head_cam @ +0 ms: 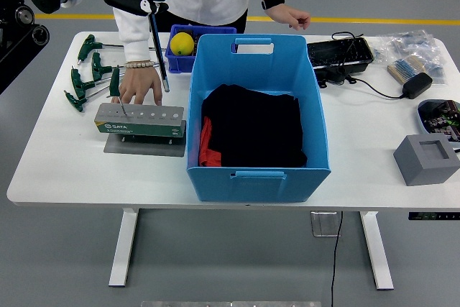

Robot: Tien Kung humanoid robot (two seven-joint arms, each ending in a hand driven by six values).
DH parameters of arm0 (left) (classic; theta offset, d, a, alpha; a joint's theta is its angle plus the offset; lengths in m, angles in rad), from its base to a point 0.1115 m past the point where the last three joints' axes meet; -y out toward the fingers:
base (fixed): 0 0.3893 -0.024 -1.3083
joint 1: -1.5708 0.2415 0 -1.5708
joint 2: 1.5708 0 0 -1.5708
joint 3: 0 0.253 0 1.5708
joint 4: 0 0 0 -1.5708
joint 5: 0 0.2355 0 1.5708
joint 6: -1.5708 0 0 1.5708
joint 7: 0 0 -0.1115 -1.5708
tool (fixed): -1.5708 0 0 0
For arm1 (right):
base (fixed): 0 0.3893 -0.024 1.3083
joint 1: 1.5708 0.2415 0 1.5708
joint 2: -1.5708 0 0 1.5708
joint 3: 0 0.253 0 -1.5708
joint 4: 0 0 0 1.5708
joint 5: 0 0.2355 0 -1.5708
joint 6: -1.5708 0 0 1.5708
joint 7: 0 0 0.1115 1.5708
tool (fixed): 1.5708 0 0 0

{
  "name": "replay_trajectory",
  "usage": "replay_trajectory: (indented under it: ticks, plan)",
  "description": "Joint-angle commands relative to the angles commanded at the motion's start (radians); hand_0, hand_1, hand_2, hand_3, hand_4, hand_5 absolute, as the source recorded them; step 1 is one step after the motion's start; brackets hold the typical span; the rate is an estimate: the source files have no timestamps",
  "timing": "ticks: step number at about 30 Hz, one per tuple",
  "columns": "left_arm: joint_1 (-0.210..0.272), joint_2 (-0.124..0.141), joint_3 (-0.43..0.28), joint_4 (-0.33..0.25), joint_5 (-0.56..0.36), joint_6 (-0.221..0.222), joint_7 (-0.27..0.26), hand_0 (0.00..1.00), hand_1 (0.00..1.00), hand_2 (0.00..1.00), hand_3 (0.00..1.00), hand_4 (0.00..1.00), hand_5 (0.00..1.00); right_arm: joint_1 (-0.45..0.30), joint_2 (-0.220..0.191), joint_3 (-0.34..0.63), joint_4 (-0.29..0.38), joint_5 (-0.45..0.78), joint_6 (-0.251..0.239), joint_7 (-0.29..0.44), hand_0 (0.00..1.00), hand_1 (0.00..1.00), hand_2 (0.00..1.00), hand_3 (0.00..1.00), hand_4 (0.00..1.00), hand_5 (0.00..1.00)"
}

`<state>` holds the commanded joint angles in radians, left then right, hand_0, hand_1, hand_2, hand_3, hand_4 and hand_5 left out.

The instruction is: Lift tool from toolbox,place it in box,lift tool from toolbox,place it in box

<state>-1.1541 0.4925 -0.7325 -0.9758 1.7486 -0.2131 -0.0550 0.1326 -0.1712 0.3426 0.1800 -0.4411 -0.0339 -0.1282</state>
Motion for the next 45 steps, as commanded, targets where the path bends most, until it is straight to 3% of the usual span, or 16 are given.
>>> replay_trajectory:
  ticks: [9,14,22,26,33,45]
  plan:
    - [-0.026,0.001,-0.132,-0.097,0.059,0.024,-0.01,0.086,0.002,0.014,0.065,0.745,0.552,-0.002,-0.001,-0.019,0.0,0.022,-0.003,0.007,0.748,0.744,0.796,0.628,0.888,0.719]
    - [0.002,-0.026,-0.179,-0.161,0.103,0.066,-0.029,0.053,0.002,0.013,0.065,0.743,0.563,0.0,-0.001,-0.022,0.0,0.023,-0.003,0.008,0.748,0.744,0.796,0.628,0.887,0.718]
    - [0.037,-0.088,-0.189,-0.179,0.103,0.09,-0.034,0.053,0.002,0.012,0.064,0.748,0.58,0.006,-0.002,-0.054,0.0,0.05,-0.005,0.015,0.748,0.744,0.795,0.627,0.886,0.718]
    - [0.052,-0.127,-0.172,-0.17,0.087,0.102,-0.039,0.055,0.002,0.013,0.065,0.75,0.598,0.009,-0.004,-0.065,0.0,0.059,-0.003,0.018,0.748,0.745,0.796,0.627,0.895,0.712]
    - [0.055,-0.184,-0.088,-0.105,0.044,0.121,-0.056,0.056,0.002,0.013,0.064,0.752,0.602,0.018,-0.009,-0.053,0.0,0.035,0.004,0.013,0.746,0.744,0.795,0.627,0.885,0.717]
    - [0.066,-0.232,0.076,-0.034,-0.085,0.128,-0.075,0.057,0.002,0.015,0.065,0.762,0.611,0.023,-0.012,-0.034,0.0,0.005,0.006,0.008,0.746,0.744,0.792,0.625,0.886,0.717]
